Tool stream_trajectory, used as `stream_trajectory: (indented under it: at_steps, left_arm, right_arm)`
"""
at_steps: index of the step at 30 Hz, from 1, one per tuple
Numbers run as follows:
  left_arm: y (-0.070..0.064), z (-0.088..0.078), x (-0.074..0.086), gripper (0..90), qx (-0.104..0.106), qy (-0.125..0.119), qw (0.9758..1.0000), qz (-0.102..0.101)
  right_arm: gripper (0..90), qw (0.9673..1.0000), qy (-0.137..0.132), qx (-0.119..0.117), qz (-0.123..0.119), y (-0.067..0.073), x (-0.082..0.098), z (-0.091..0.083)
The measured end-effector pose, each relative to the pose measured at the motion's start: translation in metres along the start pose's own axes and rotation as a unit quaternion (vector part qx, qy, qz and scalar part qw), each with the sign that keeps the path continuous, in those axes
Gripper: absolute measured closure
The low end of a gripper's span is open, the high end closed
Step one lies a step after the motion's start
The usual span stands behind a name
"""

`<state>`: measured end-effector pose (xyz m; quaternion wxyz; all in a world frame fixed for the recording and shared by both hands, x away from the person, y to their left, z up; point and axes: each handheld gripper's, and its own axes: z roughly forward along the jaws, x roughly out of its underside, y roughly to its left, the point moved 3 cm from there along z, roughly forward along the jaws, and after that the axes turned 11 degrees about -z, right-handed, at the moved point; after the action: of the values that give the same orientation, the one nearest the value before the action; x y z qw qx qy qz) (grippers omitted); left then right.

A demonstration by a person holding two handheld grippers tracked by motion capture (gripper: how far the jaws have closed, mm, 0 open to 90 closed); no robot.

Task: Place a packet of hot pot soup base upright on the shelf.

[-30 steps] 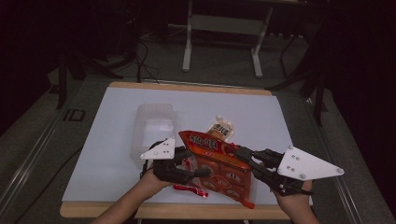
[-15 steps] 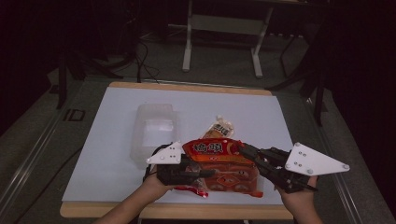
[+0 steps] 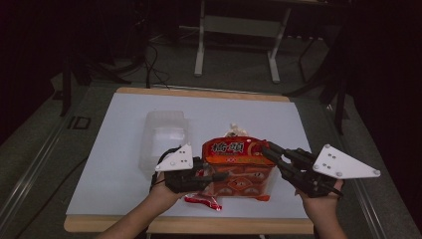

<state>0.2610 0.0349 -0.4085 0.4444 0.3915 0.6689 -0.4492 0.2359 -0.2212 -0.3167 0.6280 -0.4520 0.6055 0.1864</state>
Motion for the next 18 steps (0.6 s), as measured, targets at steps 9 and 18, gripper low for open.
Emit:
stream_trajectory:
  at_steps: [9,18]
  left_arm:
    - [0.0,-0.007,-0.011,71.9,-0.02,-0.027,0.9994,0.0]
    - [0.008,-0.025,-0.028,71.8,-0.049,-0.064,0.9967,0.004]
  right_arm:
    - [66.8,0.9994,-0.018,0.026,0.011,-0.008,-0.001,-0.009]
    - [21.4,0.9981,-0.019,0.05,0.031,-0.01,0.01,-0.01]
